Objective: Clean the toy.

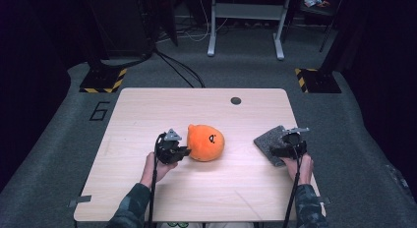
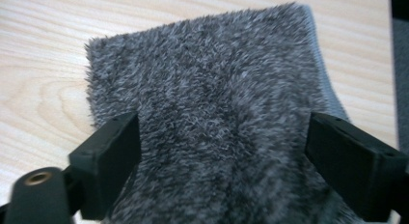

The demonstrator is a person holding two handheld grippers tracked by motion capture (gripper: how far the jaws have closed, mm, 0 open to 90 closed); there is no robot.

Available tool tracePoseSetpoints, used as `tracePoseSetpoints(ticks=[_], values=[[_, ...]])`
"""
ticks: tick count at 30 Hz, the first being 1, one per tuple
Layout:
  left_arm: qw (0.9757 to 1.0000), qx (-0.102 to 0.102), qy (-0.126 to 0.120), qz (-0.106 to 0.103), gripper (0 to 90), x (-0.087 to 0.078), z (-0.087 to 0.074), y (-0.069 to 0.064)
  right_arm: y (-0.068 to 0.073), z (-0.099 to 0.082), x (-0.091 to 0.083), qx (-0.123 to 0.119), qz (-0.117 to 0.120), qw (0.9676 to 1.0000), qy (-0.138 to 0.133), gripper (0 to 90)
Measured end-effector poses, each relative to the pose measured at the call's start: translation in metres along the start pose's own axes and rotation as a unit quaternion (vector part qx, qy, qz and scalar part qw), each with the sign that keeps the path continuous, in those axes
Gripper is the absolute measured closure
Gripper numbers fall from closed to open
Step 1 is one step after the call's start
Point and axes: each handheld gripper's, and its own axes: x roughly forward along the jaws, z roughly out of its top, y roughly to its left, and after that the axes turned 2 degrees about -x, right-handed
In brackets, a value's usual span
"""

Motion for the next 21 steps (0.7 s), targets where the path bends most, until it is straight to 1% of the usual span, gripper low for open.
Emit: tracePoseSetpoints(ticks=[3, 4, 6, 9, 11, 13, 15, 16, 18, 20, 21], values=[[1.0, 0.005, 0.0, 0.003, 80.5, -0.0001, -0.0001, -0.0007, -0.0008, -0.001, 0.0069, -0.001, 0.0, 0.9998, 0.018, 18.2], [1.0, 0.008, 0.0, 0.003, 80.6, -0.0002, -0.0001, -0.0009, -0.0007, -0.0018, 0.0086, 0.004, 0.001, 0.9997, 0.023, 18.9], [0.9999, 0.01, -0.001, 0.002, 80.6, -0.0003, -0.0001, -0.0018, -0.0024, -0.0024, 0.0101, 0.003, 0.002, 0.9997, 0.023, 21.8], [0.9998, 0.019, 0.0, 0.003, 80.5, -0.0008, 0.0001, -0.0027, -0.0024, -0.0027, 0.0107, 0.004, 0.003, 0.9996, 0.026, 26.9], [0.9998, 0.019, -0.004, 0.005, 80.5, -0.0005, -0.0003, -0.0034, -0.0027, -0.003, 0.0098, 0.004, 0.006, 0.9997, 0.024, 34.1], [0.9997, 0.022, -0.002, 0.005, 80.5, -0.0006, -0.0005, -0.0038, -0.0013, -0.0032, 0.008, 0.01, 0.009, 0.9996, 0.025, 40.8], [0.9997, 0.023, -0.002, 0.006, 80.4, -0.0007, -0.0005, -0.0044, -0.0015, -0.0034, 0.0075, 0.004, 0.011, 0.9997, 0.021, 47.0], [0.9998, 0.019, -0.005, 0.006, 80.4, -0.0005, -0.0007, -0.0054, -0.0014, -0.0036, 0.0071, 0.003, 0.011, 0.9997, 0.02, 50.6], [0.9997, 0.024, -0.004, 0.007, 80.3, -0.001, -0.0004, -0.0058, 0.0003, -0.0043, 0.0058, 0.012, 0.014, 0.9996, 0.02, 56.9], [0.9995, 0.029, -0.004, 0.007, 80.2, -0.0011, -0.0001, -0.0068, -0.001, -0.0056, 0.0059, 0.008, 0.014, 0.9998, 0.011, 62.3], [0.9995, 0.031, -0.004, 0.009, 80.2, -0.0012, 0.0001, -0.0074, -0.0005, -0.0061, 0.0052, 0.016, 0.015, 0.9997, 0.012, 64.6]])
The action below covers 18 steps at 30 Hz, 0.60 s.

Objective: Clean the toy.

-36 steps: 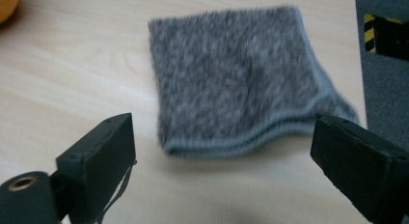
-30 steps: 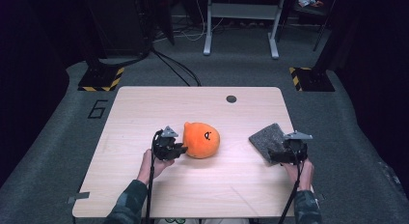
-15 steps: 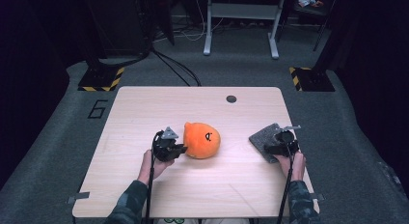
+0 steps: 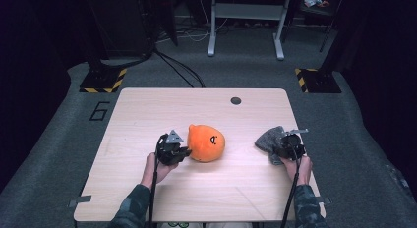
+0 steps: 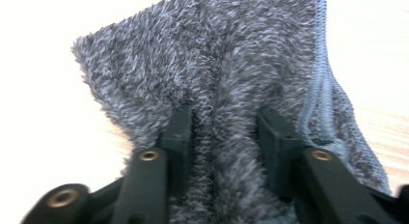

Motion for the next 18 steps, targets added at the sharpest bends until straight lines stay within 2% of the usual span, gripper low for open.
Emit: tracePoseSetpoints(ticks=[4, 5, 7, 8, 12, 18], values=[[1.0, 0.002, -0.001, 0.002, 80.2, 0.0, 0.0, -0.001, -0.002, -0.002, 0.0, 0.01, 0.002, 0.9999, -0.011, 69.9], [1.0, 0.003, -0.001, 0.002, 80.2, 0.0, 0.0, -0.001, -0.003, -0.003, -0.001, 0.006, 0.003, 0.9999, -0.016, 70.7], [1.0, 0.003, -0.001, 0.005, 80.2, -0.001, 0.001, -0.002, -0.003, -0.005, -0.001, 0.008, 0.003, 0.9997, -0.023, 71.8], [0.9999, 0.011, 0.0, 0.007, 80.3, -0.001, 0.001, -0.002, -0.003, -0.006, -0.002, 0.009, 0.004, 0.9996, -0.024, 72.1], [0.9999, 0.012, -0.005, 0.007, 80.4, -0.001, 0.002, -0.004, -0.002, -0.006, -0.009, 0.017, 0.008, 0.9992, -0.034, 72.9], [0.9998, 0.016, -0.005, 0.008, 80.4, -0.002, 0.003, -0.005, 0.002, -0.003, -0.023, 0.004, 0.022, 0.998, -0.059, 72.9]])
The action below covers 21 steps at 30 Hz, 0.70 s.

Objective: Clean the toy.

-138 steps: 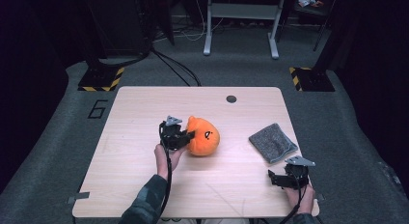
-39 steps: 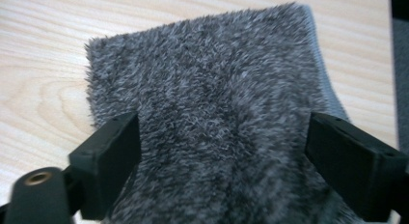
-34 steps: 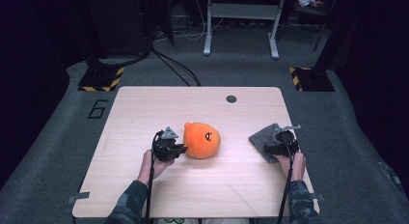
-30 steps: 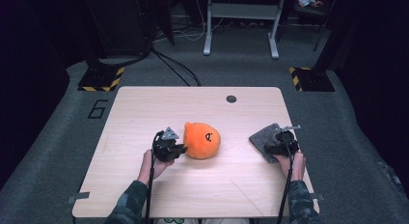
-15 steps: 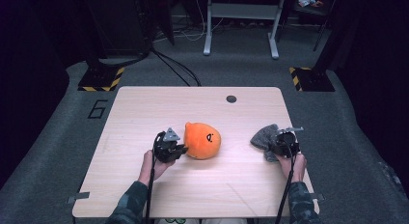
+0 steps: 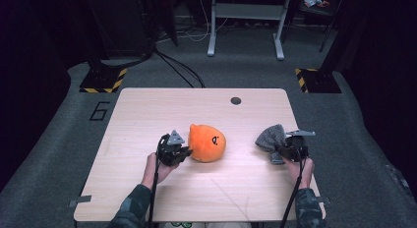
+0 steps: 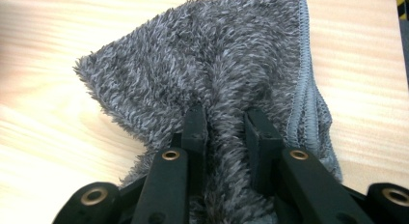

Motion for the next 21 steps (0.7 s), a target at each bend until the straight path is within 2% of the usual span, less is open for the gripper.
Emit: tracePoseSetpoints(ticks=[7, 17, 19, 21], values=[[1.0, 0.002, -0.006, 0.002, 80.5, 0.0, 0.001, -0.002, 0.012, 0.008, -0.009, -0.006, 0.029, 0.9994, -0.016, 72.8], [0.9999, 0.008, -0.009, 0.0, 81.1, -0.001, 0.004, -0.005, 0.031, 0.019, -0.018, -0.007, 0.07, 0.9966, -0.043, 72.7], [0.9998, 0.008, -0.016, 0.0, 81.2, 0.001, 0.005, -0.007, 0.036, 0.022, -0.021, -0.012, 0.076, 0.9959, -0.046, 72.7], [0.9999, 0.012, -0.012, -0.001, 81.3, 0.0, 0.007, -0.007, 0.042, 0.024, -0.022, -0.02, 0.083, 0.995, -0.051, 72.7]])
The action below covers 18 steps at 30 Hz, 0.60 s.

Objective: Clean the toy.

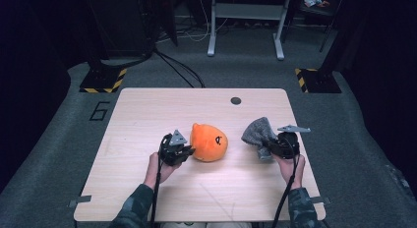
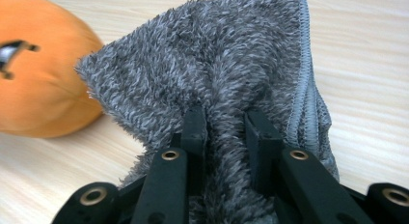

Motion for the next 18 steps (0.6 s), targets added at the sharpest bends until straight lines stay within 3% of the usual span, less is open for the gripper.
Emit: tracePoseSetpoints(ticks=[10, 18], values=[[1.0, 0.001, 0.002, -0.006, 81.3, 0.0, 0.003, -0.002, 0.034, 0.024, 0.008, -0.036, 0.038, 0.9986, -0.004, 72.7], [1.0, 0.003, -0.001, -0.002, 81.2, 0.0, 0.004, -0.003, 0.065, 0.045, 0.014, -0.072, 0.065, 0.9952, -0.008, 72.7]])
